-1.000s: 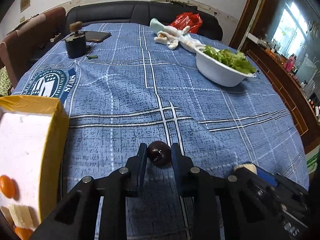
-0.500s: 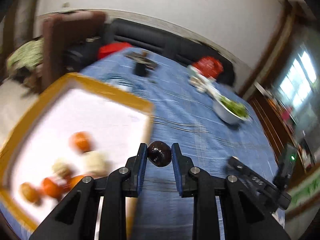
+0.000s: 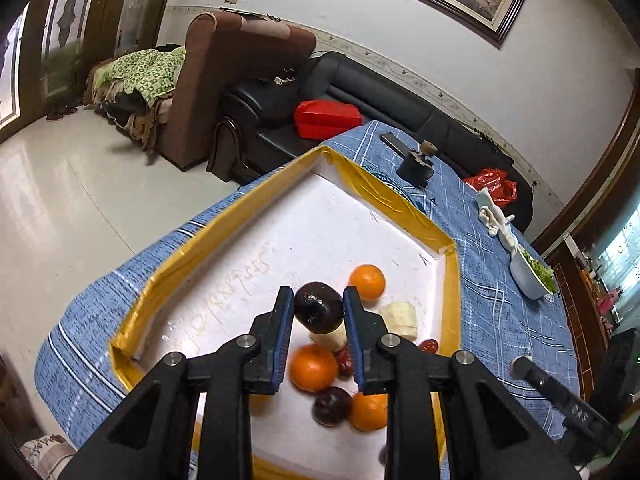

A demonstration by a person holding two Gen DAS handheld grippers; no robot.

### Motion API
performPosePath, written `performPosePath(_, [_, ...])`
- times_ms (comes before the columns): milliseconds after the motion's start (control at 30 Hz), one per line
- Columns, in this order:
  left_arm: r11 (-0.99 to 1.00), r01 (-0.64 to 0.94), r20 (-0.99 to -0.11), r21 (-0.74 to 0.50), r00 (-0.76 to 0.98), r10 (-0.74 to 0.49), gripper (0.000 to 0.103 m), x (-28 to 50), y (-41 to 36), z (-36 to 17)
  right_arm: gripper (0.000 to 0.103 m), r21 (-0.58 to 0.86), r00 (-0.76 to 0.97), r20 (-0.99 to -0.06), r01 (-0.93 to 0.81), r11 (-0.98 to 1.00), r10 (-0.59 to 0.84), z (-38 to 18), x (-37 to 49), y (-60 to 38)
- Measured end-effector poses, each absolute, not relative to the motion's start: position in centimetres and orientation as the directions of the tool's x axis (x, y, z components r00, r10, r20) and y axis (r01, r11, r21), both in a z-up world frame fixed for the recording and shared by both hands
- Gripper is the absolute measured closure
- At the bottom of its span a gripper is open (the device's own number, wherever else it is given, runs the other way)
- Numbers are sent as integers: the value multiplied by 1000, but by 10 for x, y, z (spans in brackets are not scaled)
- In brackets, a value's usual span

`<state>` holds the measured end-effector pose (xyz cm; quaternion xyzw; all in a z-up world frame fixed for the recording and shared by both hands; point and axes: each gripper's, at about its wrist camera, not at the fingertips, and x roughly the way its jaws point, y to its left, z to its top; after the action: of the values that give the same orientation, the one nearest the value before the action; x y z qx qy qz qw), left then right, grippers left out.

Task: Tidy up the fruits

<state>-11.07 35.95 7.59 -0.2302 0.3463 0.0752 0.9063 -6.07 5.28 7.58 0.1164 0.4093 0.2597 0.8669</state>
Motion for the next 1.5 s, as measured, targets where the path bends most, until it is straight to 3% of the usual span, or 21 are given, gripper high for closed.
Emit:
performPosePath(167, [886,-298,-670,-356,742,-20,79,-106,372,68,69,398,432,-672,-476,785,602,81,-67,119])
performPosePath(433, [886,-292,-680,-359,733,-34,77,-101,381,57,69,257,418,-744,-542,800,522,68,-63,182])
performPosePath(500, [884,-289,-676,-367,736,-40,68,-103,381,57,69,220,432,-753,-544,809,496,65,-62,187])
performPosePath(567, [880,-292,-665,-375,746,-36,42,-107,383,60,69,194,445,-755,-550,813,481,63,-66,190])
performPosePath(667, [877,-295,-649,-379,761,-25,39,-114,384,67,61,168,461,-754,-554,815,469,63,-69,193])
performPosePath(733, [878,-293,-647,-379,762,-25,38,-117,383,70,49,157,472,-749,-554,817,464,65,-72,196])
performPosePath(1200, [939,-254,-573,-231,816,79,21,-148,326,117,46,236,550,-680,-461,855,484,80,-116,142])
performPosePath(1500, [952,-302,-421,-60,872,250,2,-183,272,154,45,289,581,-662,-386,876,474,78,-134,98])
